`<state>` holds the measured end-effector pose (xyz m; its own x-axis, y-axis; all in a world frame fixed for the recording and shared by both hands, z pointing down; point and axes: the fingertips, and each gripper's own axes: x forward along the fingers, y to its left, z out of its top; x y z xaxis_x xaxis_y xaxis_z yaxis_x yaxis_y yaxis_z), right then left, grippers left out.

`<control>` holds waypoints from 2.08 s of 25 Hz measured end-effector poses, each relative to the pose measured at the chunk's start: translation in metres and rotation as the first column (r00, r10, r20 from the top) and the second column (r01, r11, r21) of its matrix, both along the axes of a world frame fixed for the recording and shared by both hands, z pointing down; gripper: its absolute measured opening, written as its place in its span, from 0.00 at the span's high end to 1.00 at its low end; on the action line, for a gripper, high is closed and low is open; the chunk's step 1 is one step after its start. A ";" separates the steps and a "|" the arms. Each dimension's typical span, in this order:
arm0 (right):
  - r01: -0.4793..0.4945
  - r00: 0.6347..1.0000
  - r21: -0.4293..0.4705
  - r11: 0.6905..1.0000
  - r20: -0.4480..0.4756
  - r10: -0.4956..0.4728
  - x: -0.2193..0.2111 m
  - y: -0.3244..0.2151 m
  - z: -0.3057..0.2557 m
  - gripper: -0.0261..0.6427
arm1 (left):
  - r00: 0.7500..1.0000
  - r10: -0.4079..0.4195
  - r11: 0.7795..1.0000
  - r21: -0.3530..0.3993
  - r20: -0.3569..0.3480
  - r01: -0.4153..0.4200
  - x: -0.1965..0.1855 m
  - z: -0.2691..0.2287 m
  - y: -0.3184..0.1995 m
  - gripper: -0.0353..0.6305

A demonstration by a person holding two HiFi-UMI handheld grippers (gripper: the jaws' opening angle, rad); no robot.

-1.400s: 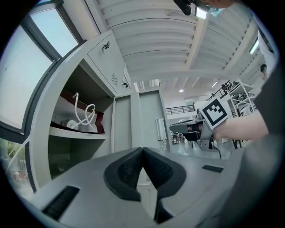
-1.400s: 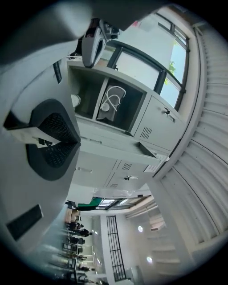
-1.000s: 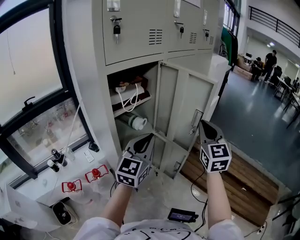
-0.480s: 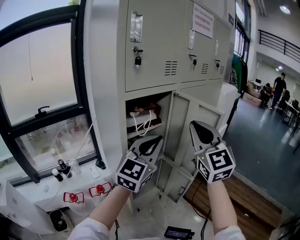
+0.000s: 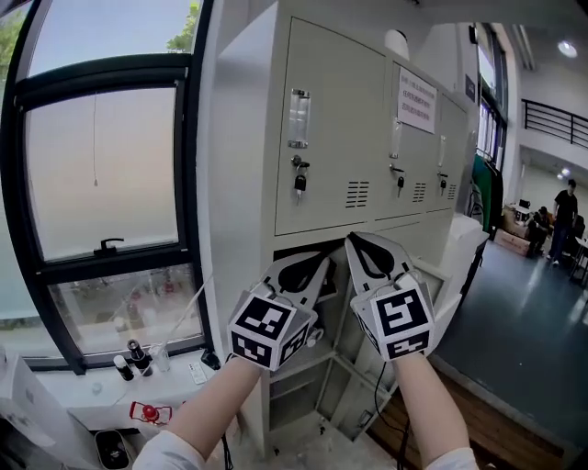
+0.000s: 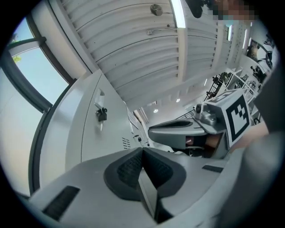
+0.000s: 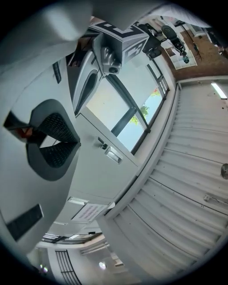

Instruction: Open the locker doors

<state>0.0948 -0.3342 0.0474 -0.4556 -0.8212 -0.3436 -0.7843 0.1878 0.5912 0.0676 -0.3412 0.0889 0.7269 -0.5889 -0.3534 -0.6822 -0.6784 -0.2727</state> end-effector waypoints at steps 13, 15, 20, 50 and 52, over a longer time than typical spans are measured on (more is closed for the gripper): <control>0.267 0.949 -0.024 0.963 0.178 -0.259 -0.051 -0.033 -0.115 0.91 | 0.980 -0.187 0.977 0.117 0.062 0.179 -0.044 -0.098 -0.014 0.92; 0.310 0.937 -0.075 0.948 0.195 -0.291 -0.062 -0.042 -0.122 0.89 | 0.974 -0.211 0.971 0.131 0.076 0.200 -0.048 -0.108 -0.017 0.92; 0.391 0.899 -0.114 0.913 0.260 -0.353 -0.084 -0.056 -0.145 0.81 | 0.980 -0.197 0.974 0.117 0.026 0.193 -0.064 -0.126 -0.018 0.92; 0.524 0.813 -0.173 0.834 0.392 -0.430 -0.086 -0.056 -0.175 0.74 | 0.978 -0.210 0.975 0.083 0.009 0.208 -0.108 -0.129 -0.038 0.92; 0.530 0.812 -0.167 0.832 0.385 -0.440 -0.086 -0.053 -0.176 0.74 | 0.980 -0.198 0.977 0.077 0.011 0.197 -0.107 -0.127 -0.043 0.92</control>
<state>0.0092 -0.3869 -0.1282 -0.7199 -0.5992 -0.3502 -0.6829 0.7015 0.2036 -0.0392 -0.3842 -0.0382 0.6055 -0.6939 -0.3896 -0.7952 -0.5077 -0.3316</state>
